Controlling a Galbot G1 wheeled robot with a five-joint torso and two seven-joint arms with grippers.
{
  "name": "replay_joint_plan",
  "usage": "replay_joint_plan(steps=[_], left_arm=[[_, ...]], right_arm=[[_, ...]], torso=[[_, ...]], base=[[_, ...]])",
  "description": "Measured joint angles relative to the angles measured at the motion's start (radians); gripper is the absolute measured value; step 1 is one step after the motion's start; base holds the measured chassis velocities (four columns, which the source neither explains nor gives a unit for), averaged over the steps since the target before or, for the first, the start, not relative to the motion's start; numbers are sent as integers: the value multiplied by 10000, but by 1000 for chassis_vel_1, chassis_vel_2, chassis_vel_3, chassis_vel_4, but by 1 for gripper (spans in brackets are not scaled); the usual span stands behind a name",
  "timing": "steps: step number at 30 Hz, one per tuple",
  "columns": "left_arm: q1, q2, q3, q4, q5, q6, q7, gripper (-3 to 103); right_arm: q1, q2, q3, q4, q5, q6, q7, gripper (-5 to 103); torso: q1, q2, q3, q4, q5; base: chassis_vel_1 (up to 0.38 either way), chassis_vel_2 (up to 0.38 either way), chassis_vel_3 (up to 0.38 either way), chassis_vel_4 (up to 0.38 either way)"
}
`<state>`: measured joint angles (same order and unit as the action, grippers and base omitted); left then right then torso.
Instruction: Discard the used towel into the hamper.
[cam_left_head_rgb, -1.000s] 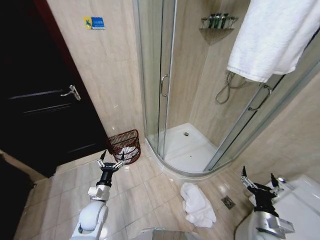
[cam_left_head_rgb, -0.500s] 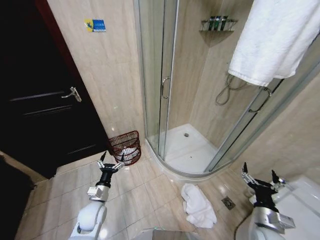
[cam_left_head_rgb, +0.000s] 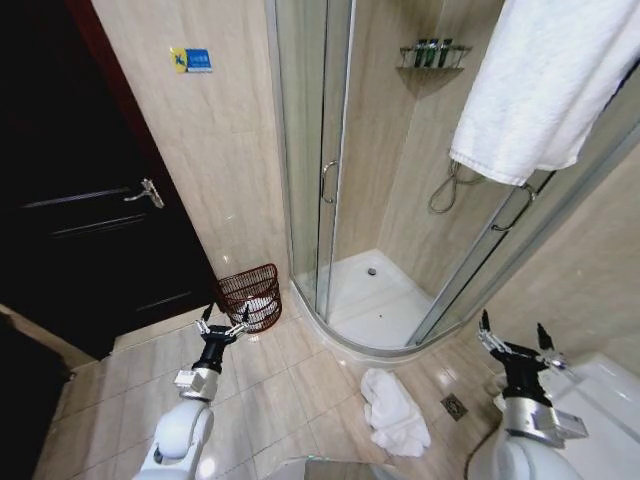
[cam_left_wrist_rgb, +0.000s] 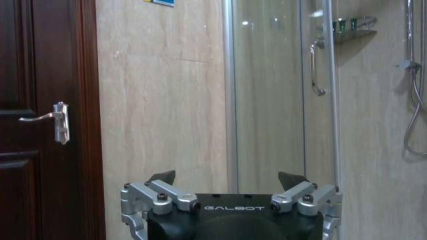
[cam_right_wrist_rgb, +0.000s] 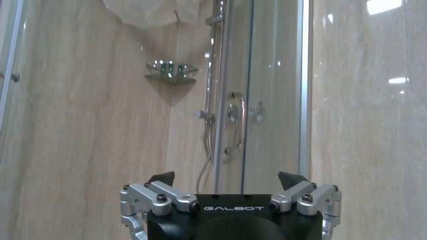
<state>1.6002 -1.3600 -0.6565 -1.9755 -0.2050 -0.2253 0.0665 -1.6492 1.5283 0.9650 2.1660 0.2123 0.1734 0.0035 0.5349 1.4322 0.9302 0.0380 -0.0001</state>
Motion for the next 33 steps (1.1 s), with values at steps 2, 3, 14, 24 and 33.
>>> replay_joint_plan(steps=[2,3,14,24,33], left_arm=[[0,7,-7,-7,7,13,0,100],[1,21,-13,-14,11,28,1,100],[-130,69,-24,81,0,92,-111,100],[-138,48,-92,188,-575,-289,-233,100],[181,-118,-371,93,-617,-376,-210,100]], right_arm=[[72,-10,0,50,-3,-48,-6,100],[137,-13,4,105,-10,-97,-17,100],[186,55,-45,236,-168,-207,-79,100],[551,-251,-105,115,-97,-334,-295,100],[1818,-1213,-275,690,873,-594,-495,100]], torso=[[29,63,34,0,1],[60,126,66,0,0],[196,422,228,0,0],[216,464,250,-1,1],[199,427,230,0,2]], base=[[0,0,0,0],[0,0,0,0],[-4,-3,-2,-5],[-32,-38,-32,-30],[0,0,0,0]])
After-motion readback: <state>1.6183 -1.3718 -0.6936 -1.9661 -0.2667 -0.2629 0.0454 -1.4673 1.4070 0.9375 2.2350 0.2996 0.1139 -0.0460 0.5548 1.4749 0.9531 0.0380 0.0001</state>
